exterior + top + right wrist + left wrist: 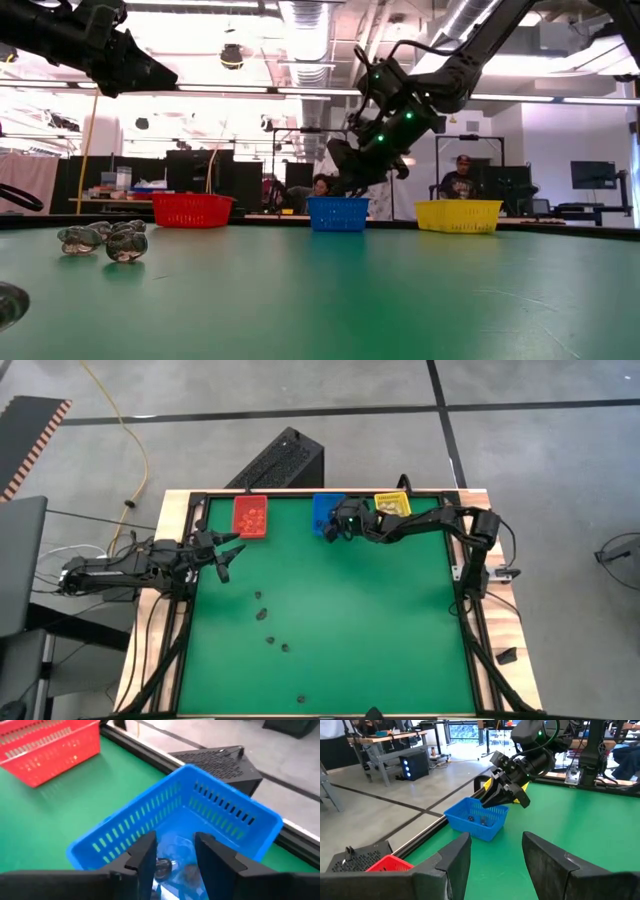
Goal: Sort Halloween decoration
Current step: Put the black skull toy into the blue bin
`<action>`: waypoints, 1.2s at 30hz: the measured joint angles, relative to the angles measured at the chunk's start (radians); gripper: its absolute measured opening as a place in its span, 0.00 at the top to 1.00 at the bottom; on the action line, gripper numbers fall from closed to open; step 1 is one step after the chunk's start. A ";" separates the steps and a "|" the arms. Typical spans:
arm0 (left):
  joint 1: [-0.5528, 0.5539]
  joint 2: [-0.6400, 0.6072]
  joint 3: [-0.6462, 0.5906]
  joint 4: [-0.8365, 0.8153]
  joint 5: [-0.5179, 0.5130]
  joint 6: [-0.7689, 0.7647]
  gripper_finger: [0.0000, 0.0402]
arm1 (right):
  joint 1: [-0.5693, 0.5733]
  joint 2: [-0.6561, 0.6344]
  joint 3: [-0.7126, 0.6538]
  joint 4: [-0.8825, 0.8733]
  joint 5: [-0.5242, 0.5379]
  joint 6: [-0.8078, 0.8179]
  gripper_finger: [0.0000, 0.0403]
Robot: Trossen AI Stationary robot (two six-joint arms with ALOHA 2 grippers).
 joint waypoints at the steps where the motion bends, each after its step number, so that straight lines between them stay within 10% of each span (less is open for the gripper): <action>1: 0.000 0.000 0.000 0.000 0.000 0.000 0.58 | 0.000 0.000 0.000 -0.002 -0.014 0.000 0.58; 19: 0.000 0.000 0.000 0.000 -0.001 0.008 0.58 | 0.160 -0.032 0.112 0.164 -0.362 -0.116 0.54; 36: 0.000 0.000 0.000 0.006 -0.007 0.027 0.58 | 0.579 -0.031 0.113 0.255 -0.165 -0.299 0.55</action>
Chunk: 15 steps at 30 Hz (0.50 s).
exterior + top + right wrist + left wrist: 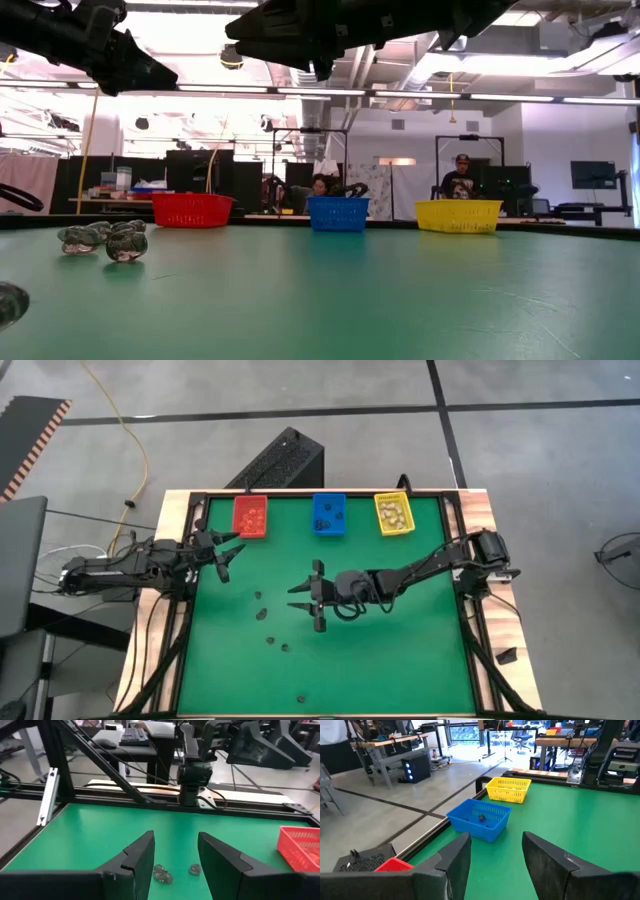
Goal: Sort Halloween decoration
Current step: Put the black skull toy into the blue bin
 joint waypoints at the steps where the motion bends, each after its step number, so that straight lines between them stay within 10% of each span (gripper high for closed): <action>1: 0.000 0.000 0.000 0.001 0.000 0.005 0.58 | 0.005 0.000 0.000 0.004 0.013 0.000 0.55; 15: 0.000 0.000 0.000 0.024 -0.006 0.053 0.58 | -0.004 0.307 0.201 0.163 -0.008 -0.045 0.55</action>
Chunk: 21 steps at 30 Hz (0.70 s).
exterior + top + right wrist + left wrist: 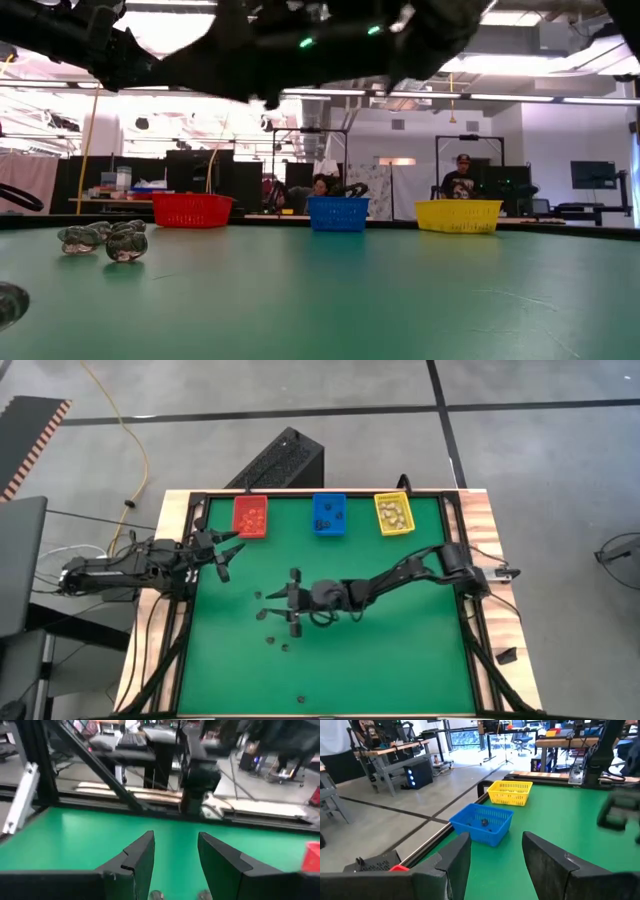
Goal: Sort Halloween decoration
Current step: Put the black skull toy into the blue bin
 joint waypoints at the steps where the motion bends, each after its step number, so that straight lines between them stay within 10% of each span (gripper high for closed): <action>1: 0.000 0.000 0.000 0.000 -0.001 0.000 0.58 | -0.004 0.026 0.032 -0.026 -0.006 0.006 0.55; 11: 0.000 0.000 0.000 -0.002 -0.001 -0.001 0.58 | -0.034 0.246 0.365 -0.299 -0.207 0.007 0.54; 21: 0.000 0.000 0.000 -0.003 0.002 -0.005 0.58 | -0.040 0.286 0.402 -0.370 -0.211 0.001 0.40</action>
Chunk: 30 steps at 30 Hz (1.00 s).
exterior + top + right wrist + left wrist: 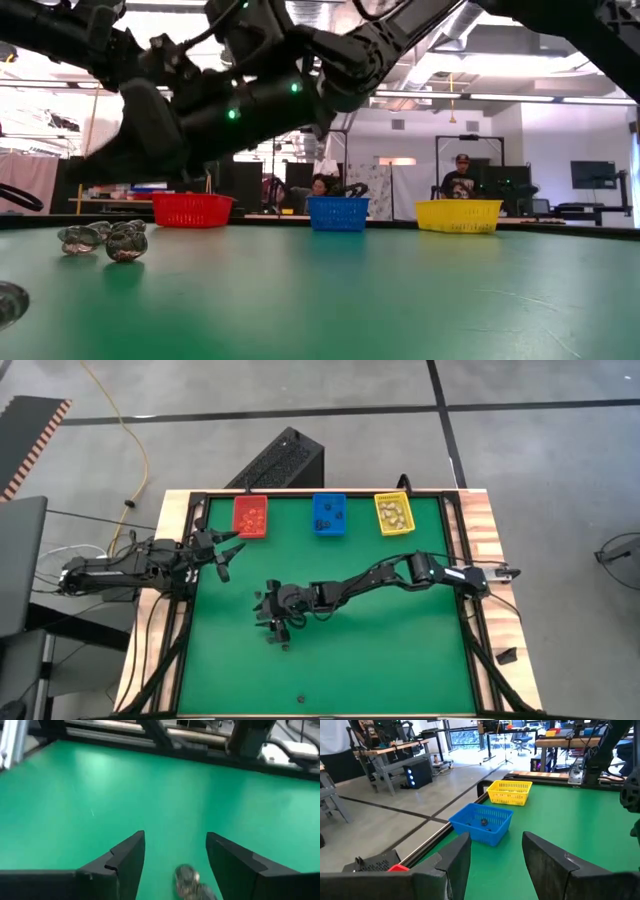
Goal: Sort Halloween decoration
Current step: Put the black skull toy into the blue bin
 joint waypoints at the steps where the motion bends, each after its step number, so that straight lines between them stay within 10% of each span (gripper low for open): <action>1: 0.000 0.000 0.000 0.000 0.000 0.000 0.58 | -0.001 0.000 -0.001 -0.004 0.000 0.000 0.39; 30: 0.000 0.000 0.000 0.003 -0.002 -0.008 0.58 | -0.040 0.094 0.002 0.010 -0.024 0.158 0.39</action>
